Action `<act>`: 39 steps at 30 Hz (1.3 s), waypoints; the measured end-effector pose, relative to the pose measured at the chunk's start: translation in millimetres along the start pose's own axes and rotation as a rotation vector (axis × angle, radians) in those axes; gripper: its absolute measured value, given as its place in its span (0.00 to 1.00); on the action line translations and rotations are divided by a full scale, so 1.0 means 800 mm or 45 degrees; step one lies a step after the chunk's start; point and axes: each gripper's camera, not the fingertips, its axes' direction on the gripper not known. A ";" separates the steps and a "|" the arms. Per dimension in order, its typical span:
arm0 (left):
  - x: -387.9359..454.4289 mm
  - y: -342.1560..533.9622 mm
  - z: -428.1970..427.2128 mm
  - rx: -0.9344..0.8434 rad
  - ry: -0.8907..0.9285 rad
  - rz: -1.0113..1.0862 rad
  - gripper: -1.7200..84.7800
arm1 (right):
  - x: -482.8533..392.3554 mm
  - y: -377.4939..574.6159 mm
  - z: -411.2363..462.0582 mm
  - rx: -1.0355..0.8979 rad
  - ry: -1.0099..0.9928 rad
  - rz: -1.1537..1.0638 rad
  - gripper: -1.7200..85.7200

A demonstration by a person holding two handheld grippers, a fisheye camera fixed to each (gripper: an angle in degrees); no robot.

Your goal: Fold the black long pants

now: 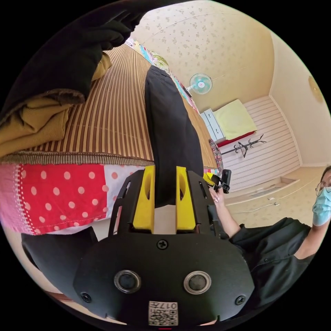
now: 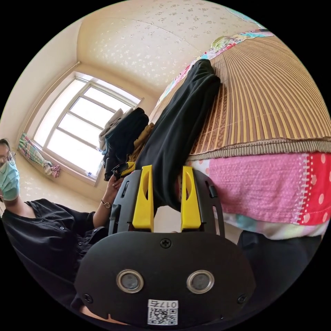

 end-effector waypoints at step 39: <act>0.092 0.018 0.082 -0.161 0.312 0.175 0.06 | -0.011 -0.064 -0.038 -0.207 -0.134 0.039 0.04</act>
